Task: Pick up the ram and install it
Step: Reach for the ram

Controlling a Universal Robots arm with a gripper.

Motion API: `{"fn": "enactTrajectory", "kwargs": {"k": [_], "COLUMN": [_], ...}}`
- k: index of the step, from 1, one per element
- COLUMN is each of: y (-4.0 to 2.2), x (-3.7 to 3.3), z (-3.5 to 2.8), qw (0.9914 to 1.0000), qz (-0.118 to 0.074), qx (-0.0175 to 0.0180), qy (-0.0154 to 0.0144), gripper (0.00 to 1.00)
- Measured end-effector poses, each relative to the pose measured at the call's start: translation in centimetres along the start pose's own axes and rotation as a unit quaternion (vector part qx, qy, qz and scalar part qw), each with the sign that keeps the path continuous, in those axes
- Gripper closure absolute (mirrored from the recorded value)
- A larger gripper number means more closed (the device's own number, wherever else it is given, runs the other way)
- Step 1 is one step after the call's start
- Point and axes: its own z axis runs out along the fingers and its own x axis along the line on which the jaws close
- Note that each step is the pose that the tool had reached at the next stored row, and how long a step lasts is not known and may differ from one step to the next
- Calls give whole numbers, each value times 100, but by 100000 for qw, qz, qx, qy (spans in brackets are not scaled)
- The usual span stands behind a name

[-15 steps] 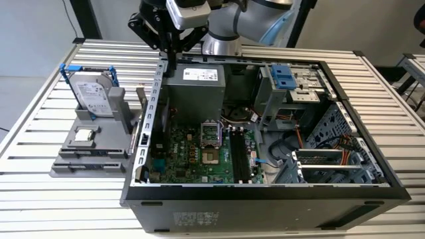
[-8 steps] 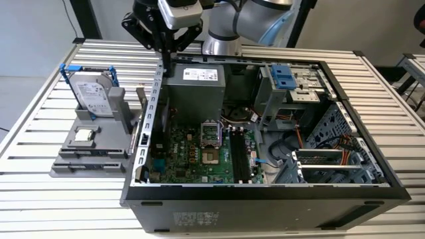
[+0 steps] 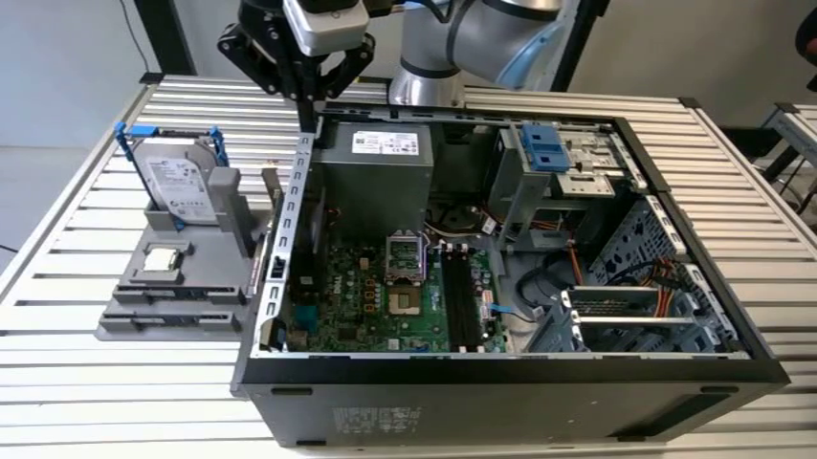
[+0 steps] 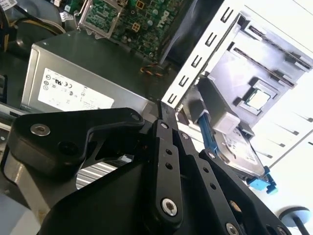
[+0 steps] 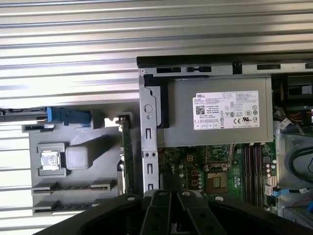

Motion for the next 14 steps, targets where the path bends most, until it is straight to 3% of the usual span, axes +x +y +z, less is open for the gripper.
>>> {"fn": "enactTrajectory", "kwargs": {"k": [14], "y": [-15], "x": [221], "z": [-5], "qw": [100000], "qz": [1], "qx": [1], "qy": [1], "gripper": [100]}}
